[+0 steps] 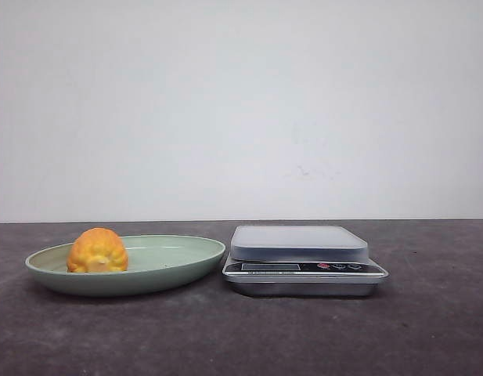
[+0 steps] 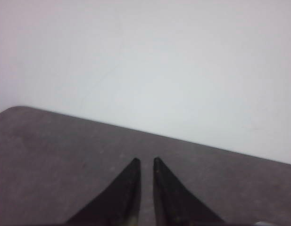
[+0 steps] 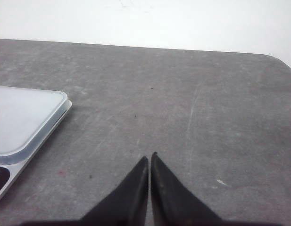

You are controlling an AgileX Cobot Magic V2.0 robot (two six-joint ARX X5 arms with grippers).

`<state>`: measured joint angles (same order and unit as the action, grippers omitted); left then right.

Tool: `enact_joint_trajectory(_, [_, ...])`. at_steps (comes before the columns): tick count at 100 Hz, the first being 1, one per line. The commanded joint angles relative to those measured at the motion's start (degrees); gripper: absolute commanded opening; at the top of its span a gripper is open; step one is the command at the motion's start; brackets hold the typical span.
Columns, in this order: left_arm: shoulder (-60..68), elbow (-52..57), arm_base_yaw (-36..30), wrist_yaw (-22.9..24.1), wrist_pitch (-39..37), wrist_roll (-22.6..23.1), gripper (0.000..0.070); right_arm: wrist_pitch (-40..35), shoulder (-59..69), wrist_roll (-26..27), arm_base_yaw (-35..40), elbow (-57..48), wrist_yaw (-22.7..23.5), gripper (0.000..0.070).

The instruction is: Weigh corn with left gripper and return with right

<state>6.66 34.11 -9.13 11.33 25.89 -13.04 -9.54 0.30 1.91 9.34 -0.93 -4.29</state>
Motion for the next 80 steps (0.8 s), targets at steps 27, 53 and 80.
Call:
enact_joint_trajectory(27, [-6.5,-22.8,5.4,-1.3,-15.0,-2.0,0.0,0.5,-0.1,0.1,0.1,0.2,-0.2,0.0])
enact_joint_trajectory(53, [-6.5,-30.5,7.7,-6.5,-29.2,-0.5,0.0,0.5,-0.1,0.1,0.1,0.2,-0.2,0.0])
enact_joint_trajectory(80, [-6.5,-33.3,8.0,-7.1,-28.6,2.8,0.0,0.5,-0.1,0.0,0.1,0.2,-0.2,0.0])
